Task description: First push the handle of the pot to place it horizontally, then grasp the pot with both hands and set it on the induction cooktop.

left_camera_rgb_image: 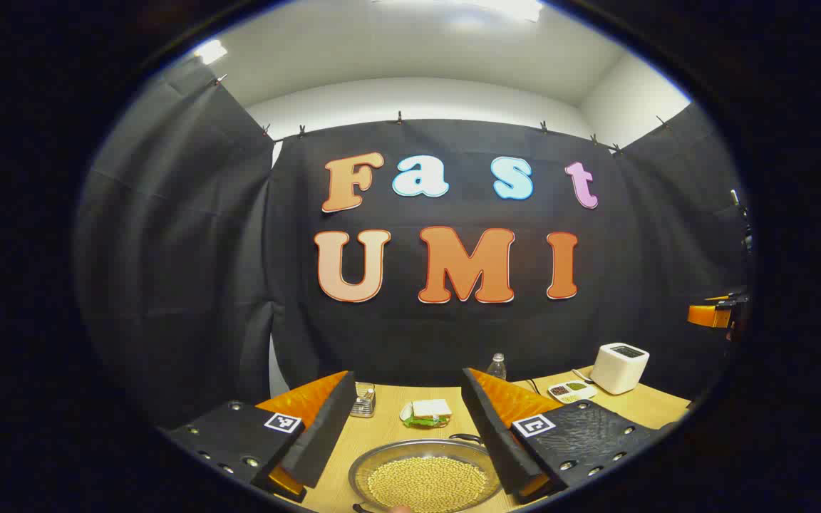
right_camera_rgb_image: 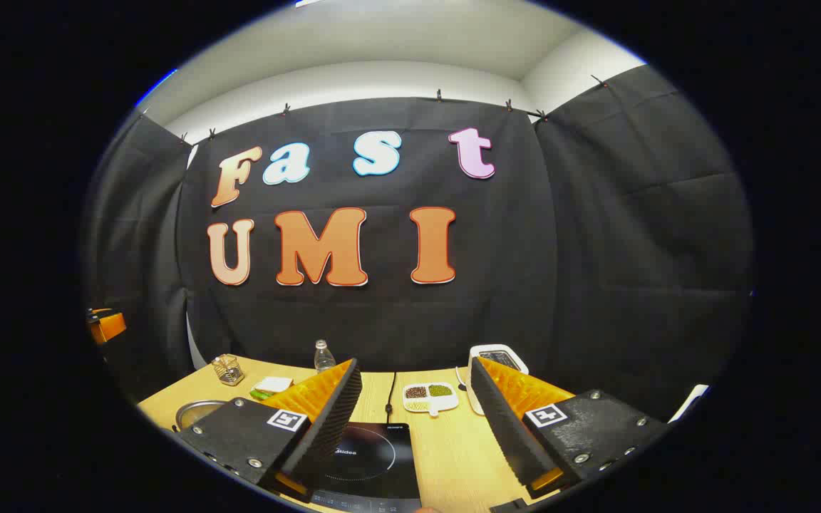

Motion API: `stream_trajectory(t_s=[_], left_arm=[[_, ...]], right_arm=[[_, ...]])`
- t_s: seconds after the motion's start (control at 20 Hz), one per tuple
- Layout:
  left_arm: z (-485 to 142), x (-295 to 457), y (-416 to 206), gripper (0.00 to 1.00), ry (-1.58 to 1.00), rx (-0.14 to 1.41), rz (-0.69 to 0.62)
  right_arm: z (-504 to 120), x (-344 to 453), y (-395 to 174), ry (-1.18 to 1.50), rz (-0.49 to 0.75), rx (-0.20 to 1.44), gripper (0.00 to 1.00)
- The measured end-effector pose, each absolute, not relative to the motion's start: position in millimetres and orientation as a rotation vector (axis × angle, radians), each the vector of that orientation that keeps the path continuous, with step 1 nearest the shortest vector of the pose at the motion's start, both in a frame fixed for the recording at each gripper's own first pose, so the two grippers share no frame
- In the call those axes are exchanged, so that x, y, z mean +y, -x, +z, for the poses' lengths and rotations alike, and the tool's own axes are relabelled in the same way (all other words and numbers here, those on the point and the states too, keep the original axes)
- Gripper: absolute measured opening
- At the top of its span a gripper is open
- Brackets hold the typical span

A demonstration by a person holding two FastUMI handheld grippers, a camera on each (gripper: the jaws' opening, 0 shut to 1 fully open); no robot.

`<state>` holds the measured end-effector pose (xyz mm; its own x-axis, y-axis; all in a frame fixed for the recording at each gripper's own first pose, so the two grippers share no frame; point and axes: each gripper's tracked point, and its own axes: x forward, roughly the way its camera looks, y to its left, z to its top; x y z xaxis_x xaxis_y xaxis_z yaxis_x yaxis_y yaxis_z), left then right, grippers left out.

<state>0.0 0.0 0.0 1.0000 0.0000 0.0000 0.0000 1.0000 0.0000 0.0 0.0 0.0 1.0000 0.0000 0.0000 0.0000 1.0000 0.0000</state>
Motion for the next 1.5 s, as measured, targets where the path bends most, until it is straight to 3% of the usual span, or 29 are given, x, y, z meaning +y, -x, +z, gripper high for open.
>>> stream_trajectory(t_s=[1.5], left_arm=[[1.8,0.7,-0.1,0.92,-0.001,0.0,-0.024]], right_arm=[[3.7,7.6,2.9,-0.001,0.03,0.01,0.96]])
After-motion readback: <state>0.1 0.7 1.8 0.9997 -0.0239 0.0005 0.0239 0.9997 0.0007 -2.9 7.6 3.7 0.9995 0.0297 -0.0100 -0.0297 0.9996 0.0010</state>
